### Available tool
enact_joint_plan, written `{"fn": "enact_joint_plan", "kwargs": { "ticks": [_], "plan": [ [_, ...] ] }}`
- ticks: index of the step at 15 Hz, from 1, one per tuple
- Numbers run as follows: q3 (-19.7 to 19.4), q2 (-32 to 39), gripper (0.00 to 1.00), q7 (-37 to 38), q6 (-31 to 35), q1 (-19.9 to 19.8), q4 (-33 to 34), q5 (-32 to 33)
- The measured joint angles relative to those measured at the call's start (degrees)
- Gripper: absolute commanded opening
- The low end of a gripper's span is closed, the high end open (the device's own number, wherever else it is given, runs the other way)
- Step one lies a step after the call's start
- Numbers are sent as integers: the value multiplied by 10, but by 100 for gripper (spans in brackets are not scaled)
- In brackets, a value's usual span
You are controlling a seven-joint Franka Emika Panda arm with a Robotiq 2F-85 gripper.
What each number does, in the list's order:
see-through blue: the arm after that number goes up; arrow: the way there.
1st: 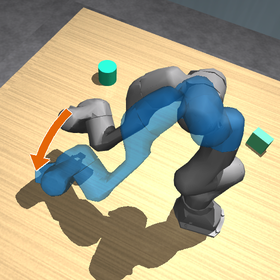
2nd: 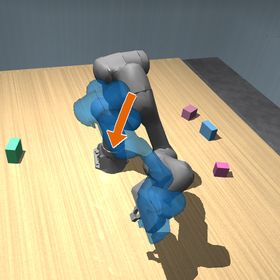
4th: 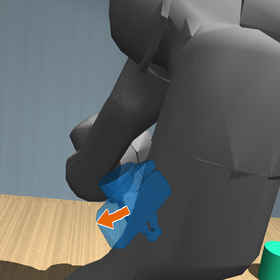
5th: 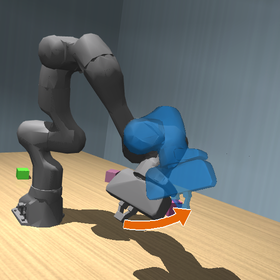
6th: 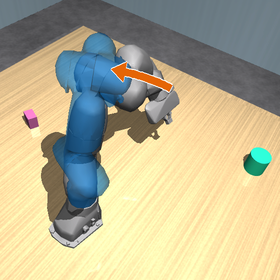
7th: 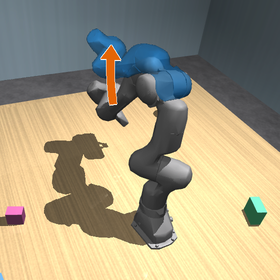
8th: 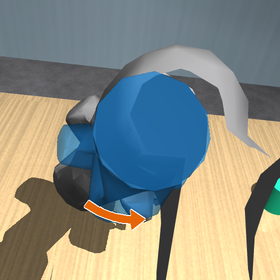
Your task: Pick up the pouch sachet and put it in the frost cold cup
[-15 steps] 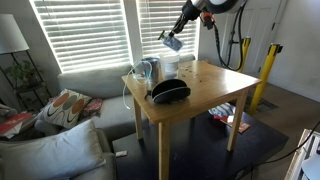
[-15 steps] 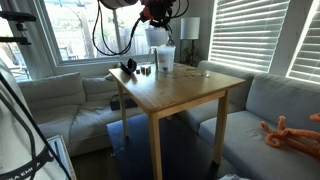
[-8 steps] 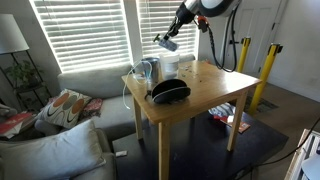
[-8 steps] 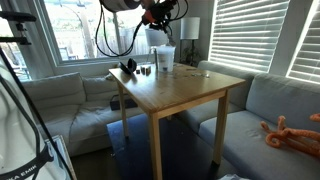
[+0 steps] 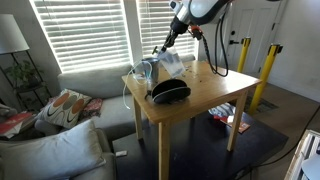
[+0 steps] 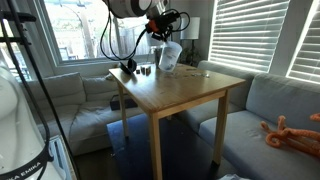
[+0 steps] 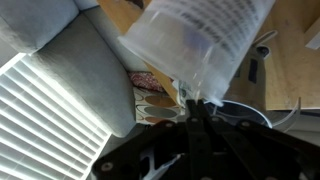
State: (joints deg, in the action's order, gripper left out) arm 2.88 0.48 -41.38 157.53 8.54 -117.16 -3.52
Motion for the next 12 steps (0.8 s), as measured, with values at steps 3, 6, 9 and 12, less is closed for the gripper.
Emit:
{"fn": "enact_joint_plan", "kwargs": {
  "ticks": [3, 6, 9, 12],
  "plan": [
    [2, 28, 6, 1, -34, -2, 22, 0],
    [7, 46, 31, 6, -59, -8, 41, 0],
    [9, 49, 51, 15, -71, -14, 50, 1],
    [9, 48, 72, 23, -77, -21, 53, 1]
  ]
}}
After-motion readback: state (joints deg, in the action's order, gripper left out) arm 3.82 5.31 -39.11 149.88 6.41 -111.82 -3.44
